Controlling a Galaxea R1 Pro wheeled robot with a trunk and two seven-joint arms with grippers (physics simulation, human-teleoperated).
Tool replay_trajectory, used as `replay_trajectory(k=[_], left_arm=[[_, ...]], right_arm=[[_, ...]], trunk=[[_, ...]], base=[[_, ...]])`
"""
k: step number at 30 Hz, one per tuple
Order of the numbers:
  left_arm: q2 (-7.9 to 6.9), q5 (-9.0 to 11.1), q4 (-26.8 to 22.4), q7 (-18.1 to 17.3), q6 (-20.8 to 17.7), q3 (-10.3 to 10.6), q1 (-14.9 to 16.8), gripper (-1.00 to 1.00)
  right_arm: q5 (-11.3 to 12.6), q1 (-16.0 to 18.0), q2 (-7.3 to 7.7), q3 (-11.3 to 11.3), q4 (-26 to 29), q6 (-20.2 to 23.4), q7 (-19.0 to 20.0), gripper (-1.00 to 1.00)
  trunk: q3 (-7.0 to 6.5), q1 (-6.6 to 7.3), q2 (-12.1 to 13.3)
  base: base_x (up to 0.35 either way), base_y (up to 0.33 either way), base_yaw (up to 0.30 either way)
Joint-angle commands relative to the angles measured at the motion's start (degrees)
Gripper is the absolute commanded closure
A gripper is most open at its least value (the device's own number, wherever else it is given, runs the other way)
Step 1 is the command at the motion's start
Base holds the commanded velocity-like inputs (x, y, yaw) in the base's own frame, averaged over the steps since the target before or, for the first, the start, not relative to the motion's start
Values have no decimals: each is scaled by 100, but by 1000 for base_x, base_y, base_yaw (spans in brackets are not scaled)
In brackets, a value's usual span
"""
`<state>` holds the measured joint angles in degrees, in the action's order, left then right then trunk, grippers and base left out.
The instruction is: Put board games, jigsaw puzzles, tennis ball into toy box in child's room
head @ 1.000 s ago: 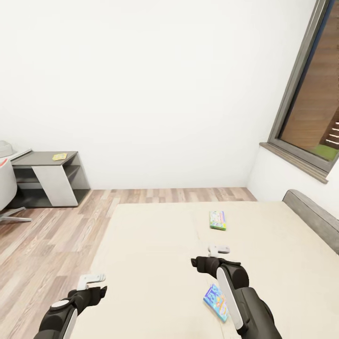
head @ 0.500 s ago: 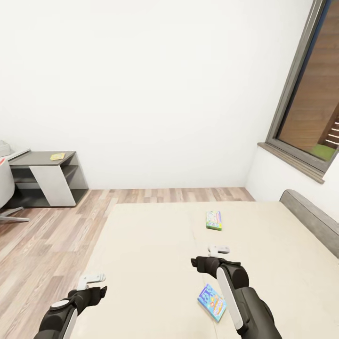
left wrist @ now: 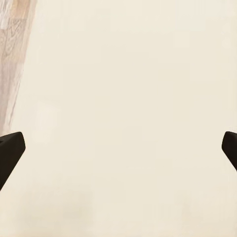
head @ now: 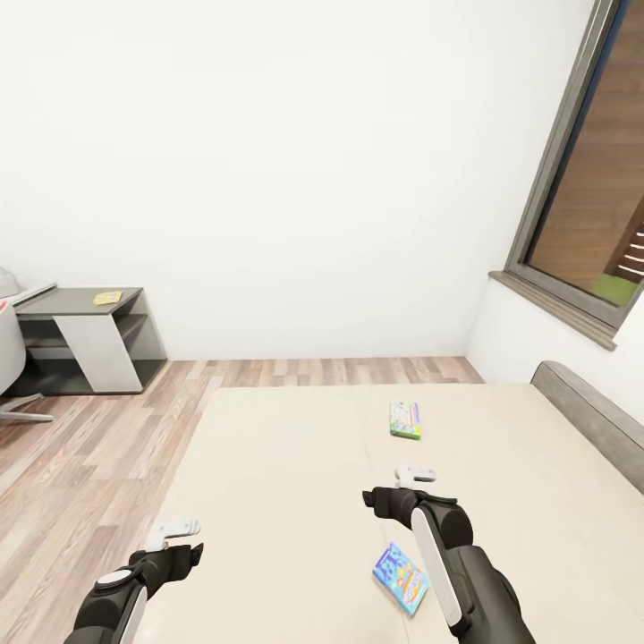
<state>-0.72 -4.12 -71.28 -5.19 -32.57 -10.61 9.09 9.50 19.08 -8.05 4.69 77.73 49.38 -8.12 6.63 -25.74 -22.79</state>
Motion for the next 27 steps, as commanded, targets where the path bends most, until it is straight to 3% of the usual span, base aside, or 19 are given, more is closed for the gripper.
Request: replay_trajectory(k=[1,27], left_arm=[[2,-45,-8,-52,-28,-11,5,-100],[2,-45,-8,-52,-25,-11,5,-100]], right_arm=[[60,6,-1,5,6,19,-58,-100],[60,5,0,5,6,19,-58,-100]], trunk=[[13,-4,-13],[13,-4,-13]], base=[[23,-23,0],[3,-22,0]])
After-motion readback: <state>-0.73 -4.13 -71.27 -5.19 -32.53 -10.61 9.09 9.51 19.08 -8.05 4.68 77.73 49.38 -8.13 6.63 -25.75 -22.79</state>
